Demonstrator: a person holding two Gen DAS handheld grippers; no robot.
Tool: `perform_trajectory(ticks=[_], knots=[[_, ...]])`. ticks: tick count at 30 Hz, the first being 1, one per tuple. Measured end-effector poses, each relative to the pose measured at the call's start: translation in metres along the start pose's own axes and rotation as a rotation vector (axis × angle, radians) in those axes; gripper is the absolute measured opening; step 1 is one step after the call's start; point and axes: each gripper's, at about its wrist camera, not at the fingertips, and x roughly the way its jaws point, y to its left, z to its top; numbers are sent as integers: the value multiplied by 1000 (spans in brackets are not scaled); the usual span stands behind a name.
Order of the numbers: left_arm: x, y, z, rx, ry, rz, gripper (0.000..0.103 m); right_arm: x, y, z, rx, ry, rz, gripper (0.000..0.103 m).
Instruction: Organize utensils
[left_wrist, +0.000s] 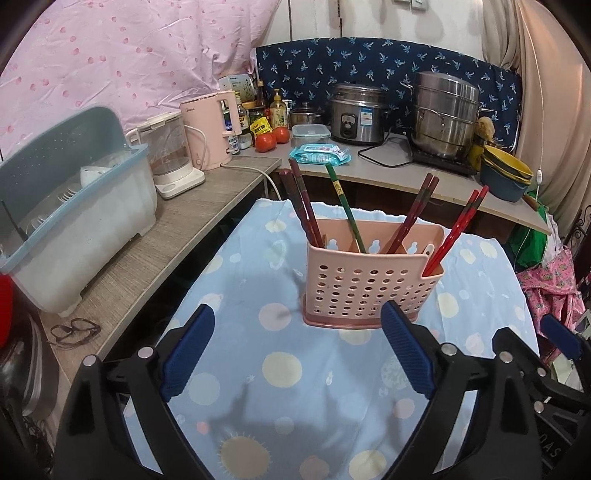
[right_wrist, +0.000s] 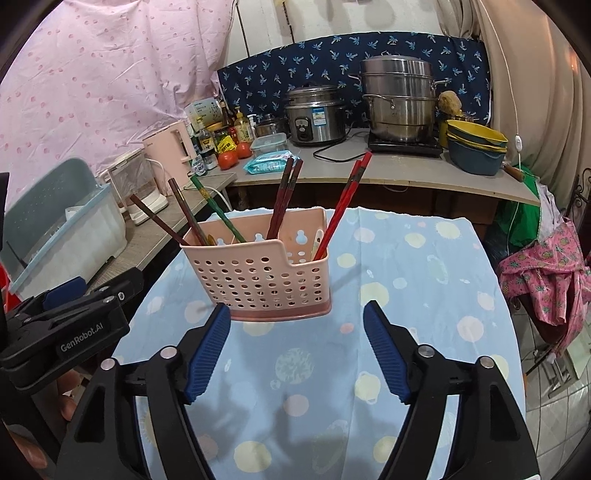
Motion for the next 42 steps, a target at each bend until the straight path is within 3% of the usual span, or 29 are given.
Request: perform_trajectory(ticks=[2, 8, 9, 30, 42], knots=[[1, 0, 0, 0, 3, 2, 88, -1, 0, 1, -7, -6, -13, 85], [3, -2, 1, 5, 11, 6, 92, -3, 0, 6, -22, -23, -40, 90], [4, -1, 1, 6, 12, 6, 93, -2, 1, 7, -23, -12, -35, 96], [17, 2, -1, -6, 41, 46, 93, 8, 10, 5, -54, -2, -50, 97], [21, 2, -4, -9, 60, 32, 93, 11, 11, 1, -54, 4, -53, 97]])
